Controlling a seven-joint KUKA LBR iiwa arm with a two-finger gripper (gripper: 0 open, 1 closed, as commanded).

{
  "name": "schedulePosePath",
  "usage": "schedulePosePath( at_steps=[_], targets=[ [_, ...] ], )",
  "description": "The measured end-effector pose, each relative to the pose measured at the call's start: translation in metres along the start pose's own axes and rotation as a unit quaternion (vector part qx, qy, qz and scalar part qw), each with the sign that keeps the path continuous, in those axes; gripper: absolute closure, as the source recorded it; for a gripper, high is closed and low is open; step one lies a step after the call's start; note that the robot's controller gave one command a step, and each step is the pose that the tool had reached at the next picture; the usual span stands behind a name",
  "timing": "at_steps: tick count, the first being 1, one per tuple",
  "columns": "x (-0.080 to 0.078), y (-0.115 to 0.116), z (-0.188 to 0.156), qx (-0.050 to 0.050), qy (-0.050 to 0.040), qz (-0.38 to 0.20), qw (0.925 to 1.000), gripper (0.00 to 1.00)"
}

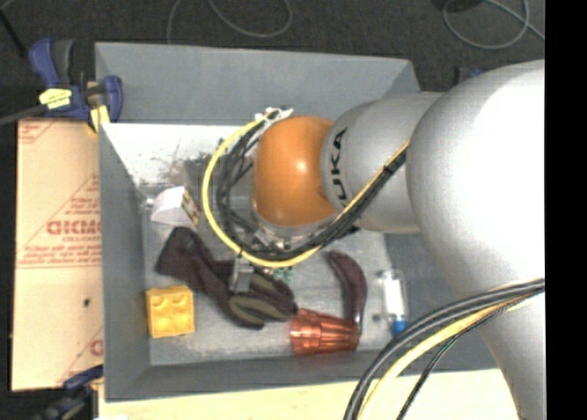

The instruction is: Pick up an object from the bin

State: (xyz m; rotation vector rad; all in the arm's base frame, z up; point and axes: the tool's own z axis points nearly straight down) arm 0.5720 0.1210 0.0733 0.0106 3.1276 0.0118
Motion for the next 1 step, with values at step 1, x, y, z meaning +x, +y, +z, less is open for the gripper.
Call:
schedulePosePath(
  at_steps=[1],
  targets=[
    [-0.0097, -0.0027, -0.1325, 0.0, -0.0018, -0.003, 1.0, 1.0]
  ],
)
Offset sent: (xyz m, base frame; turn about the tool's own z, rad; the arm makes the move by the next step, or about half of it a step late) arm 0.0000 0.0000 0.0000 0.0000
